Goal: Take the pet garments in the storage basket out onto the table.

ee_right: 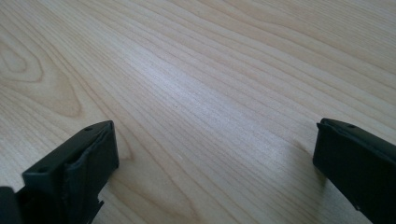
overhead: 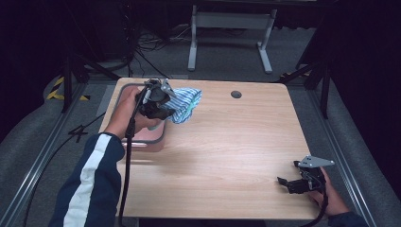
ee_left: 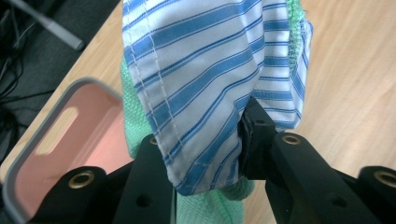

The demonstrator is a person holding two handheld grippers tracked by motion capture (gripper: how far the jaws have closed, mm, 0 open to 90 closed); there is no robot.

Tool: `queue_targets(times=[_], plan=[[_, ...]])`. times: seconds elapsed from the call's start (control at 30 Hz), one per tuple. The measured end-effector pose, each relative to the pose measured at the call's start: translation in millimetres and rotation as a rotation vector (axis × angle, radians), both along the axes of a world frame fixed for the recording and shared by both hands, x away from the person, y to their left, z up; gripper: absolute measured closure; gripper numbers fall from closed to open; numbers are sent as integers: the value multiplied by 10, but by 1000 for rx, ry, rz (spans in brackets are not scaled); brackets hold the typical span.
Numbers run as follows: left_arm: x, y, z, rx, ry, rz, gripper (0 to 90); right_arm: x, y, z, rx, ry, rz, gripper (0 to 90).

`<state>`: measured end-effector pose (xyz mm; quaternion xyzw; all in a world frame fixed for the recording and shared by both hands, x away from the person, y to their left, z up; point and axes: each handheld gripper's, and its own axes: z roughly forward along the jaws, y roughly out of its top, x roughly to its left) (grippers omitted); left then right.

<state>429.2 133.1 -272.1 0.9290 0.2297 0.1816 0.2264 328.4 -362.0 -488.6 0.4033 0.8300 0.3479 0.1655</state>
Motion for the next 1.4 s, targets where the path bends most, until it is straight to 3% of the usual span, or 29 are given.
queue_targets(times=[0.17,0.4,0.53,0.7,0.77,1.13,1.4], plan=[[-49,-185,-40,1,2,-49,712,0,0,0,0,0,0,5],[-102,-498,-156,46,20,-130,712,0,0,0,0,0,0,5],[-111,-665,-281,57,34,-164,711,-1,0,0,0,0,-1,5],[-117,-895,-509,66,79,-200,711,-2,0,0,0,0,-1,5],[-111,-975,-588,88,91,-225,711,-3,0,0,0,1,-2,6],[-84,-1226,-931,126,133,-264,709,-3,-1,0,0,0,-1,5],[-56,-1286,-1118,121,167,-265,706,-3,0,0,0,1,-2,5]])
